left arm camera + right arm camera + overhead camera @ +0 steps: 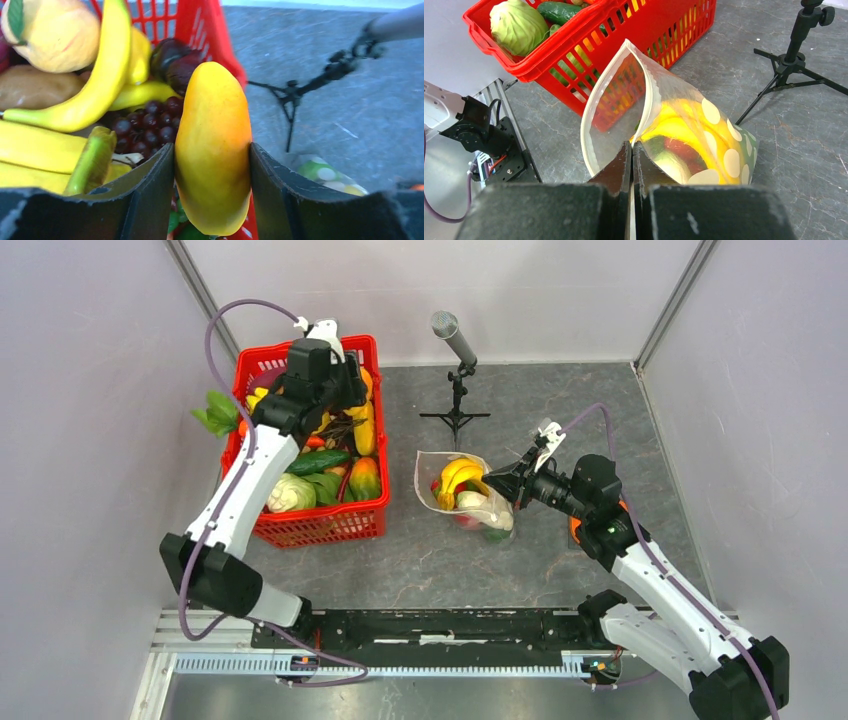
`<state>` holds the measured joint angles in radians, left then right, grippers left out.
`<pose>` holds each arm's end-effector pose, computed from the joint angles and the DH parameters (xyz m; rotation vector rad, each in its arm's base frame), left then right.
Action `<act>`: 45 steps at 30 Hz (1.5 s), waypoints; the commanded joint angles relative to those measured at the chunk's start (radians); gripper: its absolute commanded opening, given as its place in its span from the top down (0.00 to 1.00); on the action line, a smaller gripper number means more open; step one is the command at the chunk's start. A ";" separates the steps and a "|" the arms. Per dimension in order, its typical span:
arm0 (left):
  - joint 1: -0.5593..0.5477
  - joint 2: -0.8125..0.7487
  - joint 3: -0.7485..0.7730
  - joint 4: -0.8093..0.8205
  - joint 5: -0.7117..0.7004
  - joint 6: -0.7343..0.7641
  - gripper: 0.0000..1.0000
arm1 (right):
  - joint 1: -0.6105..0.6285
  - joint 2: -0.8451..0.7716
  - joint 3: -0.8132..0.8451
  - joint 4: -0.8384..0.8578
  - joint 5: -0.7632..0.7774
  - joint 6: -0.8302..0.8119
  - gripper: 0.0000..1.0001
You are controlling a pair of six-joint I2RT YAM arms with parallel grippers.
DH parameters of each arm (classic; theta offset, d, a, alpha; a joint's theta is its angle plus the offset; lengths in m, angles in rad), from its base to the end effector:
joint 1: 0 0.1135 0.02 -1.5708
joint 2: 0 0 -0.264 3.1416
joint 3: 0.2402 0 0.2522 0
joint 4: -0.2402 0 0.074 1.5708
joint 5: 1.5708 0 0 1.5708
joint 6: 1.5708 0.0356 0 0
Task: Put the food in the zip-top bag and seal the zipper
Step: Pick up the fake fruit from the bin, then place the fake fruit in the zipper food storage bag.
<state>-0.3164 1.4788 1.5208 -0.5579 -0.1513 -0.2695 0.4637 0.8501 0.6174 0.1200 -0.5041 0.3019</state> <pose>0.3181 -0.0985 0.3927 -0.0431 2.0859 -0.1994 0.1734 0.1059 0.3019 -0.5349 1.6873 0.9876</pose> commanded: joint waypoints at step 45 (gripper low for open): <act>-0.471 -0.050 -0.404 0.469 0.685 0.638 0.66 | 0.000 -0.042 -0.010 0.160 -0.054 0.108 1.00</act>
<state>-0.7738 1.3911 1.1244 -0.1867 0.4126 0.1551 0.4637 0.8234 0.5907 0.1955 -0.5240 0.3901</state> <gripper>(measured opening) 0.587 0.006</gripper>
